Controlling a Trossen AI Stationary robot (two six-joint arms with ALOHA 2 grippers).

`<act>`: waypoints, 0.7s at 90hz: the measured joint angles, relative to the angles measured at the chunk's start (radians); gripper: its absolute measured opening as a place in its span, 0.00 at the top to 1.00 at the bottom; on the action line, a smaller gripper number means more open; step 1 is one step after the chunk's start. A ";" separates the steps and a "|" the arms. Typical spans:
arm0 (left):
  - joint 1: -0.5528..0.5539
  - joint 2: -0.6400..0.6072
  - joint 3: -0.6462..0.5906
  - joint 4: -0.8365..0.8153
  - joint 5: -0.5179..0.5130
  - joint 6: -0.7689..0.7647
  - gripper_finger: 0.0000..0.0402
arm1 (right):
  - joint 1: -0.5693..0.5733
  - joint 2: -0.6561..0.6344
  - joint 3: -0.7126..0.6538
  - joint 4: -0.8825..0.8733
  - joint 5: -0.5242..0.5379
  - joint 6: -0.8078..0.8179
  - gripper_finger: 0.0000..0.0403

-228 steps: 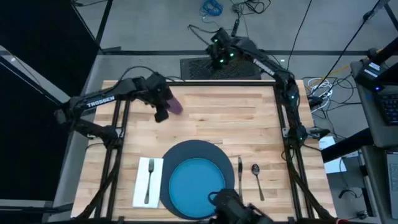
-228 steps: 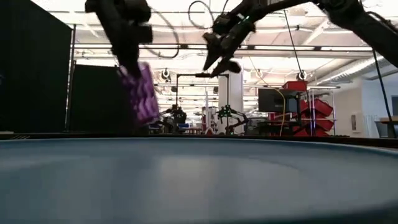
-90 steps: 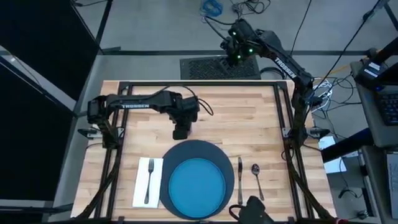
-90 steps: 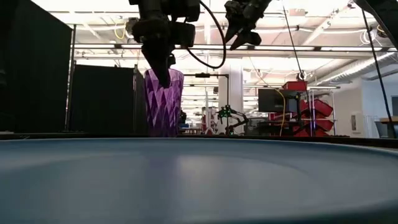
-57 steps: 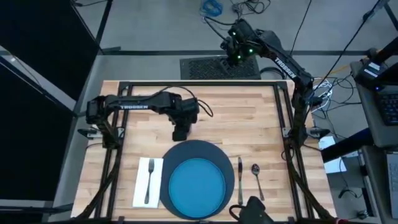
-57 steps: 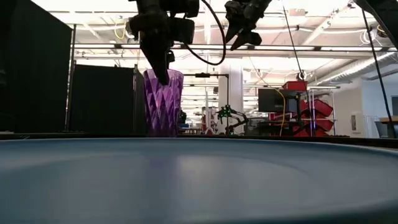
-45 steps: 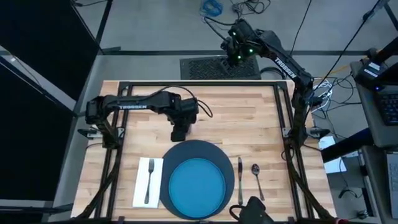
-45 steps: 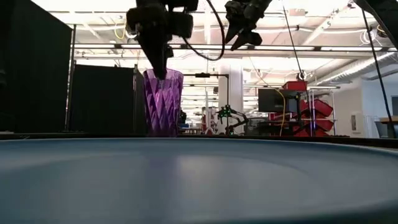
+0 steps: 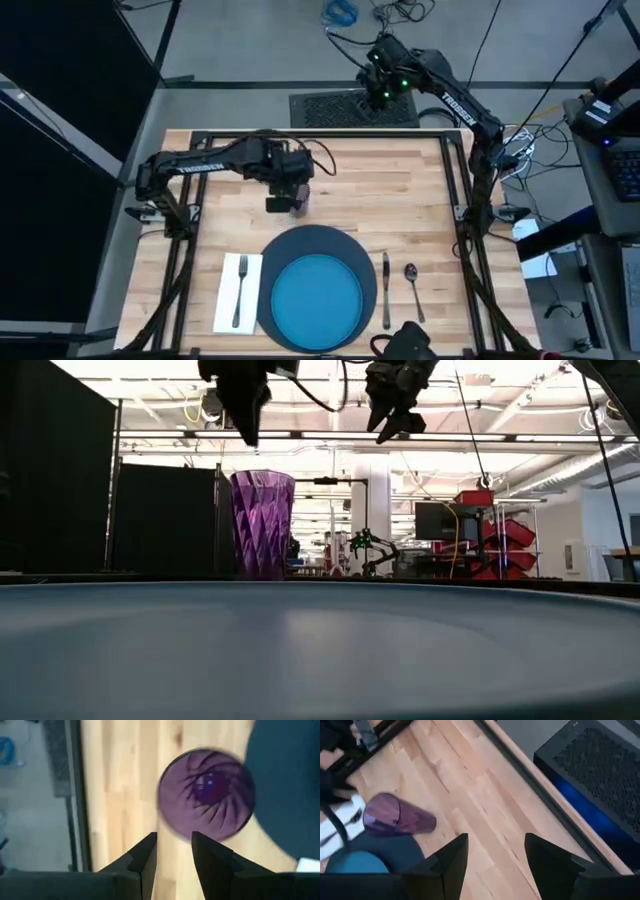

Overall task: Set table place
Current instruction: Put the violet cup on the middle right of the table

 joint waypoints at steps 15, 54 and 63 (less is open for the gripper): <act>0.035 -0.134 -0.007 0.002 -0.003 -0.037 0.73 | 0.024 0.000 0.000 -0.036 0.000 -0.025 0.55; 0.055 -0.489 -0.081 0.213 -0.006 -0.124 0.73 | 0.219 0.001 -0.187 0.232 0.000 -0.018 0.55; 0.055 -0.537 -0.174 0.247 -0.007 -0.123 0.73 | 0.260 0.001 -0.267 0.360 0.000 0.013 0.55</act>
